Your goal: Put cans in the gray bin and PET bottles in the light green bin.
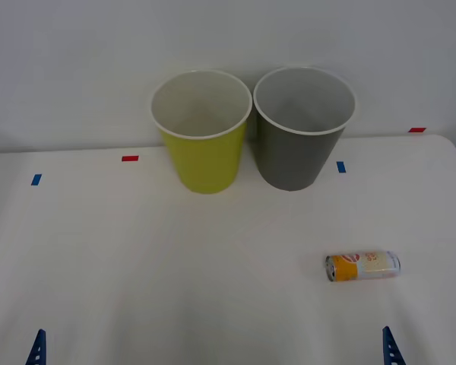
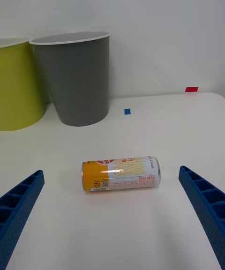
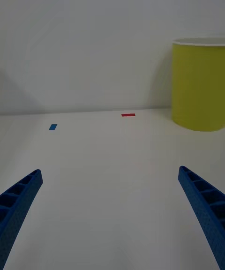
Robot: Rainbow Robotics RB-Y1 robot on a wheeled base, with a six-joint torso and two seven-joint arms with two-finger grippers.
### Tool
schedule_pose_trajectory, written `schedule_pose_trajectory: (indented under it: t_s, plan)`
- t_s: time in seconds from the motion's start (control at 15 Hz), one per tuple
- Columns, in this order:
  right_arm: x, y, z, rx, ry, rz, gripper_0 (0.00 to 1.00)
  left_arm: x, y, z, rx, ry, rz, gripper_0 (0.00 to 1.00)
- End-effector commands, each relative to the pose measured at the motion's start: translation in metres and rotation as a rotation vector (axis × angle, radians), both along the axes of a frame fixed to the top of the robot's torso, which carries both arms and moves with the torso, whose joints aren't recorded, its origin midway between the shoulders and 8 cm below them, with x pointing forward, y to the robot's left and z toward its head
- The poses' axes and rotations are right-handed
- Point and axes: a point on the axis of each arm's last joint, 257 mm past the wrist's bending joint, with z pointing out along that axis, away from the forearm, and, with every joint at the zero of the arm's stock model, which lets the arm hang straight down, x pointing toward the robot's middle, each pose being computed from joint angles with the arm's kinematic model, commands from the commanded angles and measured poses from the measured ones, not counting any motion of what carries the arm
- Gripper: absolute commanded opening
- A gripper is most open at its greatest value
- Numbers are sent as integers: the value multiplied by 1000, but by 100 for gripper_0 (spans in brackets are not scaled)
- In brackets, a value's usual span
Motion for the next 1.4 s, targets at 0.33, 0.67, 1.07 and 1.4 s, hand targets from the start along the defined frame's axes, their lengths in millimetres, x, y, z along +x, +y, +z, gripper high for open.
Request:
schedule_pose_trajectory:
  t_s: [0.33, 0.67, 1.07, 1.4]
  plan:
    - [0, 0, 0, 0, 0, 0, 100, 0, 0, 0, 0, 0, 0, 100]
    - [0, 0, 0, 0, 0, 0, 100, 0, 0, 0, 0, 0, 0, 100]
    - [0, 0, 0, 0, 0, 0, 100, 0, 0, 0, 0, 0, 0, 100]
    - [0, 0, 0, 0, 0, 0, 100, 0, 0, 0, 0, 0, 0, 100]
